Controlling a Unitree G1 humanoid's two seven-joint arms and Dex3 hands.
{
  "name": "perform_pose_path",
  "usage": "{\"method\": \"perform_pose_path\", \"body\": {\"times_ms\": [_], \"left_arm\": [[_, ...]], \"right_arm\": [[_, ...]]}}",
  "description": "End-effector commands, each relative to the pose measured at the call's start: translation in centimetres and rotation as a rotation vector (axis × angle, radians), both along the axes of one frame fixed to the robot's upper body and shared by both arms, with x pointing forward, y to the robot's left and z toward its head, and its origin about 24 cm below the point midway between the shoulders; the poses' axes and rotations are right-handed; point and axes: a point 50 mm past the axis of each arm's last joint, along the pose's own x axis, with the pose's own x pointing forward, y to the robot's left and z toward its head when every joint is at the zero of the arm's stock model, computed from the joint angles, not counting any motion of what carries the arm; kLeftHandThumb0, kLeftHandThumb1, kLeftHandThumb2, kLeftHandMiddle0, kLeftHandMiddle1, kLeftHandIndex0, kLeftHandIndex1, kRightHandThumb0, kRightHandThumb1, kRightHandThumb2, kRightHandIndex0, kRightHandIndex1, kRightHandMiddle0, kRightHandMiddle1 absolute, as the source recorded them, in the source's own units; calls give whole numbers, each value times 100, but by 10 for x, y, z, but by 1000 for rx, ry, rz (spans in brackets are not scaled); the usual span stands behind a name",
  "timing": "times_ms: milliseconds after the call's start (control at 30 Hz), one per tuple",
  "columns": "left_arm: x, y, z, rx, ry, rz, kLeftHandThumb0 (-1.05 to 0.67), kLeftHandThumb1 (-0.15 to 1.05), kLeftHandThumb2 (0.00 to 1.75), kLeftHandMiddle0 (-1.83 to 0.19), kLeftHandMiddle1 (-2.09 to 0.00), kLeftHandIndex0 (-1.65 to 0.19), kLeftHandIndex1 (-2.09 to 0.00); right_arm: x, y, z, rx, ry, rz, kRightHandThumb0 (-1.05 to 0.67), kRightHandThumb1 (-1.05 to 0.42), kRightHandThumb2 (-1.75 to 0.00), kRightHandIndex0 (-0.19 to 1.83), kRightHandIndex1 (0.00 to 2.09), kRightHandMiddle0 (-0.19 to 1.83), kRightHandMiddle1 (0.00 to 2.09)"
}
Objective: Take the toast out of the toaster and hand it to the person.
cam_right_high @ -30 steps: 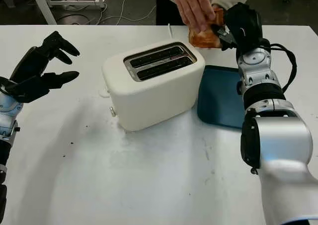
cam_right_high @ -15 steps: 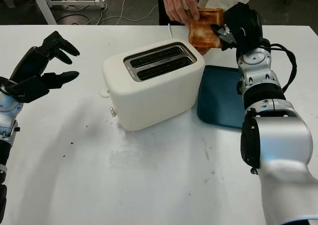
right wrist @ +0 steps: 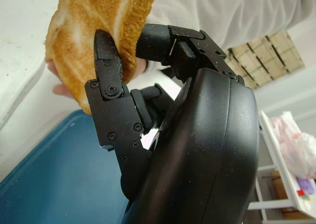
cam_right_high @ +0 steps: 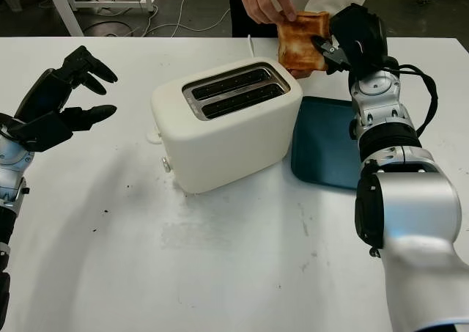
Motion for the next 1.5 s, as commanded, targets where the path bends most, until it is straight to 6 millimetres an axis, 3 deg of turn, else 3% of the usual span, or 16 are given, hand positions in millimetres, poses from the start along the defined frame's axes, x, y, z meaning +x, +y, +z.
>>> {"method": "perform_pose_path", "body": {"times_ms": [0, 333, 467, 533, 633, 700, 767, 800, 933, 1033, 1233, 1467], "left_arm": [[-2, 2, 1, 2, -15, -1, -105, 92, 34, 0, -173, 0, -159], [-1, 2, 1, 1, -8, -3, -105, 92, 33, 0, -172, 0, -159], [-2, 1, 2, 7, -13, -3, -105, 92, 33, 0, -172, 0, -159], [-1, 1, 2, 9, -13, -3, -105, 92, 34, 0, -172, 0, -159], [-1, 1, 2, 6, -11, 0, -105, 92, 34, 0, -172, 0, -159], [-1, 1, 2, 6, -10, -1, -105, 92, 34, 0, -172, 0, -159], [-1, 1, 2, 12, -11, 1, -105, 92, 34, 0, -172, 0, -159], [-1, 1, 2, 13, -12, 1, -105, 92, 34, 0, -172, 0, -159], [-1, 1, 2, 4, -14, -8, -105, 92, 34, 0, -172, 0, -159], [-1, 1, 1, 3, -11, -3, -105, 92, 34, 0, -172, 0, -159], [-1, 2, 1, -5, -5, -7, -105, 92, 33, 0, -173, 0, -159], [-3, 3, -3, -47, 1, 4, -105, 92, 30, 0, -173, 0, -161]], "right_arm": [[-1, -2, 4, -5, -27, 2, -26, -92, -30, 95, 175, 57, 175], [0, -2, 3, 25, 0, 4, -31, -92, -32, 94, 175, 60, 175], [0, -2, 4, 16, -23, -6, -39, -92, -23, 96, 175, 66, 175], [0, -2, 5, -18, -28, -13, -54, -92, -13, 92, 165, 76, 154], [0, -3, 4, 36, -9, -1, -68, -92, -4, 74, 105, 76, 77], [0, -2, 4, 56, 3, 24, -73, -91, -1, 50, 57, 64, 32], [0, -2, 4, 22, 15, 59, -77, -89, 0, 31, 34, 50, 11], [0, -2, 4, -7, 24, 71, -82, -91, -1, 17, 24, 32, 5], [-1, -3, 6, -50, 40, 113, -95, -90, 0, 1, 2, 3, 0], [-2, -5, 9, -87, 36, 123, -104, -89, 0, 0, 0, 0, 0], [-6, -14, 10, -116, -5, 100, -105, -88, 0, 0, 0, 0, 0], [-17, -21, 2, 1, -134, 106, -102, -86, -1, 0, 0, 0, 0]]}}
